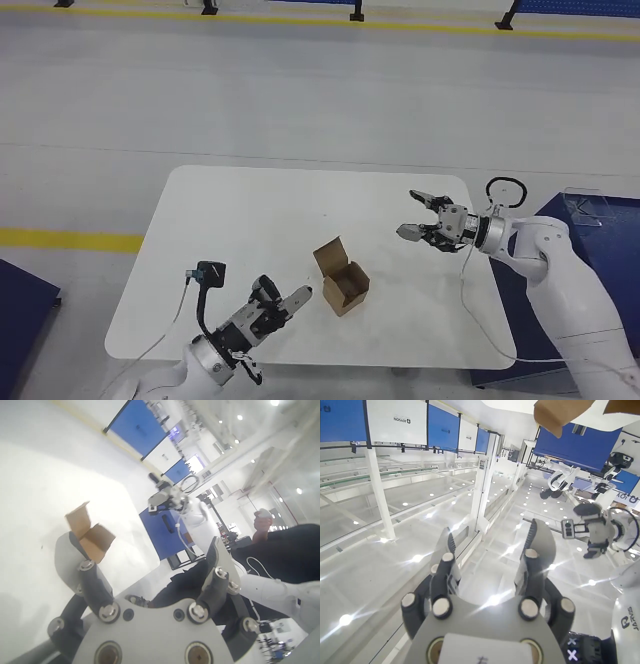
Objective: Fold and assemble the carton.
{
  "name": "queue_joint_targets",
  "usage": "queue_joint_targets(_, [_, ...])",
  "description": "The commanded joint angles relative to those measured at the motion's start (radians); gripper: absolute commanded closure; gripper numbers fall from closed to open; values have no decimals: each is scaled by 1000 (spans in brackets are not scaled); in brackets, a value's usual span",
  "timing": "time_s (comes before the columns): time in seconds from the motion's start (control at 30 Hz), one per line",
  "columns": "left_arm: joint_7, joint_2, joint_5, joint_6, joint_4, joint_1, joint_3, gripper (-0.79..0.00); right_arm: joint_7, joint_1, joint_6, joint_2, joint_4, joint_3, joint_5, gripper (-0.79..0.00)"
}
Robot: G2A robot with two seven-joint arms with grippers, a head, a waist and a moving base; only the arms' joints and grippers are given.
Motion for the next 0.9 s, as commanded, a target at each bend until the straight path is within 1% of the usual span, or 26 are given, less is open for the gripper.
queue_joint_targets(0.0, [-24,-4,134,165,48,-73,66,-785,1,10,-11,12,-44,26,-222,-785])
queue_joint_targets(0.03, [-45,-7,174,221,79,-101,104,-785,39,6,-12,17,-59,36,-305,-785])
queue_joint_targets(0.07, [-74,-10,232,270,108,-137,147,-785,80,6,9,24,-84,35,-405,-785])
queue_joint_targets(0.13, [-103,-17,344,351,152,-202,232,-785,136,8,5,44,-132,10,-667,-785])
queue_joint_targets(0.17, [-120,-20,390,382,171,-217,266,-785,136,14,-17,52,-143,1,-781,-785])
queue_joint_targets(0.2, [-145,-24,447,419,188,-244,313,-785,178,14,-35,60,-152,-31,-913,-785])
queue_joint_targets(0.23, [-160,-30,479,444,202,-269,348,-785,248,21,-44,68,-149,-61,-1009,-785])
queue_joint_targets(0.3, [-171,-41,513,488,244,-309,396,-785,376,47,-99,81,-124,-112,-1179,-785])
queue_joint_targets(0.33, [-173,-46,539,509,270,-327,417,-785,389,53,-110,83,-118,-119,-1209,-785])
queue_joint_targets(0.47, [-191,-69,582,574,365,-400,480,-785,389,53,-110,83,-118,-119,-1209,-785])
queue_joint_targets(0.67, [-193,-100,565,595,462,-480,519,-785,397,41,-121,82,-115,-122,-1206,-785])
queue_joint_targets(0.73, [-192,-109,563,597,483,-498,530,-785,442,38,-133,83,-145,-142,-1235,-785])
queue_joint_targets(0.87, [-196,-123,561,608,519,-518,545,-785,578,52,-175,91,-163,-223,-1392,-785])
